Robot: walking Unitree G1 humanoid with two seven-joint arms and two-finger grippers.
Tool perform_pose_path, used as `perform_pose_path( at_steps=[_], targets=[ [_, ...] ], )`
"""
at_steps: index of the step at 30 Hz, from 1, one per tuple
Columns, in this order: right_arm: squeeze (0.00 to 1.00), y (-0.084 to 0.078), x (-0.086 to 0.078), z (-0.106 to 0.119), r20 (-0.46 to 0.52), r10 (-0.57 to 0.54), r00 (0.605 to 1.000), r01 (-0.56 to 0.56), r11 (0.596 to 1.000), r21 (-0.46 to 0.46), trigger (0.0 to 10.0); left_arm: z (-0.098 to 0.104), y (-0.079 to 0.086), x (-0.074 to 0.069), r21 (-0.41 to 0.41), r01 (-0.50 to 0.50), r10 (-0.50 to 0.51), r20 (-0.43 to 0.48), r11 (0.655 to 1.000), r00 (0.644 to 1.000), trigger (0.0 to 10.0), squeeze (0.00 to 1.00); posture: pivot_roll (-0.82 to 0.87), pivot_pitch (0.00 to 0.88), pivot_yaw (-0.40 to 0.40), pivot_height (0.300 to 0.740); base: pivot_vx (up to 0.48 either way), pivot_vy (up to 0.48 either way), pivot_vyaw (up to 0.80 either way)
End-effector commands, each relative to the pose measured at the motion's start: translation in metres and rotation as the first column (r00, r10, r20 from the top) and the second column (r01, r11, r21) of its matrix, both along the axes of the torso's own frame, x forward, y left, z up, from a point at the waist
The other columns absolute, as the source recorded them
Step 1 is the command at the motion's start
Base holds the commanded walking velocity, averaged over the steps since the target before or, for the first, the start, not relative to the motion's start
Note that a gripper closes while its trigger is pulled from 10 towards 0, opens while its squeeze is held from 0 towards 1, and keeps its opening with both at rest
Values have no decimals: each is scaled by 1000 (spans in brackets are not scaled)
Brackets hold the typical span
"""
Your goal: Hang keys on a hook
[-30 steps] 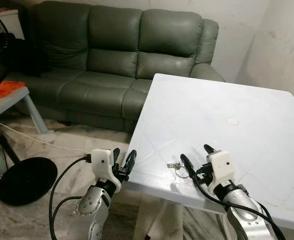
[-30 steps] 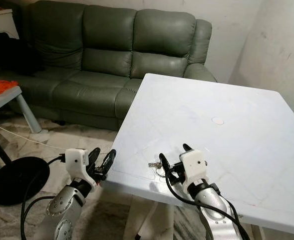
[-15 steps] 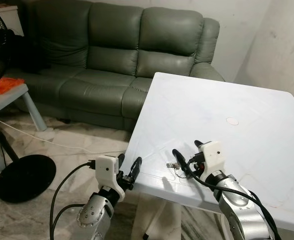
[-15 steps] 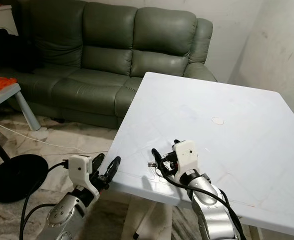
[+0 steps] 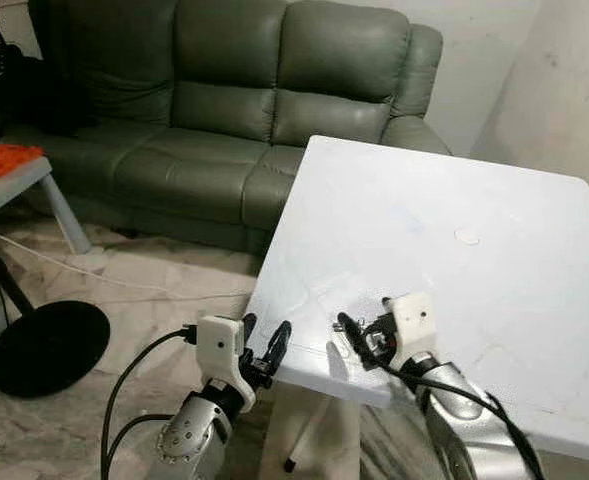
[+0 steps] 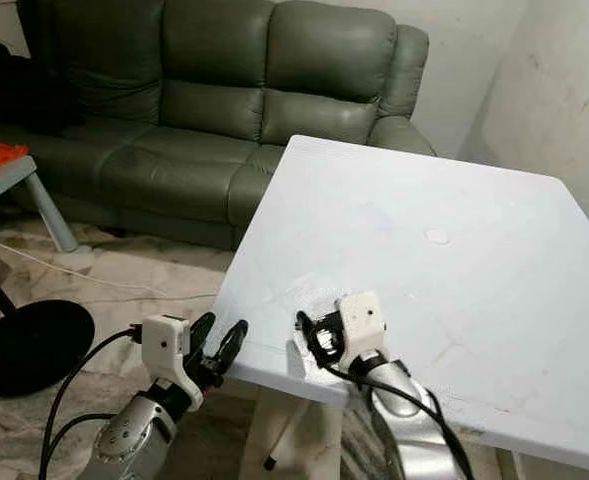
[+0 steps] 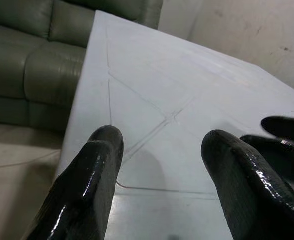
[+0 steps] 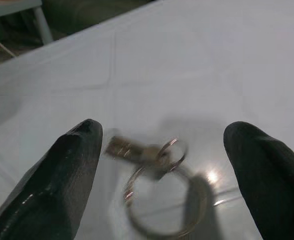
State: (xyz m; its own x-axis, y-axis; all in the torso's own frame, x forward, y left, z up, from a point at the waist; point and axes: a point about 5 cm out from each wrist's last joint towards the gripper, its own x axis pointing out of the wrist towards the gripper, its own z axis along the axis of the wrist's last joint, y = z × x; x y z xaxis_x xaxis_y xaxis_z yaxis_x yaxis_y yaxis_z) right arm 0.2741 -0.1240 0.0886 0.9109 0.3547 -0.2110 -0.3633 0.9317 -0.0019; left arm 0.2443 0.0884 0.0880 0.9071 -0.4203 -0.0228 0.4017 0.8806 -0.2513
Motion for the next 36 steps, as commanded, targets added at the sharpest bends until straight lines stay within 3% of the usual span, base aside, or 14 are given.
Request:
perform_pose_path(
  at_steps=[1, 5, 7, 9, 12, 15, 16, 19, 20, 21, 22, 23, 25, 36],
  targets=[
    [0, 3, -1, 3, 4, -4, 1000, 4, 1000, -8, 10000, 3, -4, -2, 0, 4, -4, 4, 1000, 1000, 10000, 0, -10, 64, -87, 740, 0, 0, 0],
    [0, 9, -4, 4, -7, -2, 1000, 2, 1000, 8, 9725, 3, -4, -3, 0, 4, -4, -1, 1000, 1000, 10000, 0, -9, 65, -88, 740, 0, 0, 0],
    [0, 13, -5, 6, -3, 0, 1000, 0, 1000, 27, 6667, 3, -4, -3, 0, 3, -3, -2, 1000, 1000, 10000, 0, -5, 67, -91, 740, 0, 0, 0],
    [0, 14, -5, 6, -6, -2, 1000, 2, 1000, 27, 6667, 3, -4, -3, -1, 2, -2, -3, 1000, 1000, 10000, 0, -5, 67, -91, 740, 0, 0, 0],
    [0, 17, -5, 8, -3, 0, 1000, 0, 999, 47, 4667, 4, -4, -3, 0, -1, 1, -3, 1000, 1000, 10000, 0, -3, 67, -93, 740, 0, 0, 0],
    [0, 20, -4, 11, 6, -8, 1000, 7, 998, 65, 0, 4, -3, -3, -1, -5, 5, -3, 1000, 1000, 10000, 0, 1, 67, -95, 740, 0, 0, 0],
    [0, 21, -4, 11, -2, -15, 1000, 15, 998, 63, 863, 4, -3, -3, -1, -7, 7, -3, 1000, 1000, 10000, 0, 1, 67, -95, 740, 0, 0, 0],
    [0, 23, -4, 12, 1, -11, 1000, 10, 998, 69, 0, 4, -3, -3, -2, -10, 10, -3, 1000, 1000, 10000, 0, 4, 67, -98, 740, 0, 0, 0],
    [0, 24, -2, 13, 0, -27, 1000, 27, 998, 61, 2510, 4, -3, -3, -2, -12, 12, -5, 1000, 1000, 10000, 0, 4, 70, -98, 740, 0, 0, 0],
    [0, 25, -2, 13, -4, -31, 999, 32, 997, 68, 2588, 4, -3, -3, -3, -12, 12, -4, 1000, 1000, 10000, 0, 4, 70, -98, 740, 0, 0, 0],
    [0, 25, -2, 13, -4, -31, 999, 32, 997, 68, 2588, 4, -3, -3, -3, -12, 12, -4, 1000, 1000, 10000, 0, 4, 70, -98, 740, 0, 0, 0],
    [0, 25, -2, 14, 0, -31, 1000, 31, 997, 77, 471, 4, -3, -3, -3, -12, 12, -5, 1000, 1000, 10000, 0, 4, 70, -98, 740, 0, 0, 0],
    [0, 27, 0, 16, 0, -49, 999, 49, 994, 97, 10000, 4, -3, -3, -4, -14, 14, -6, 1000, 1000, 10000, 0, 5, 73, -100, 740, 0, 0, 0],
    [0, 24, 8, 21, 20, -138, 990, 135, 986, 101, 10000, 5, -3, -2, -7, -22, 22, -6, 1000, 1000, 10000, 0, 8, 80, -104, 740, 0, 0, 0]
  ],
)
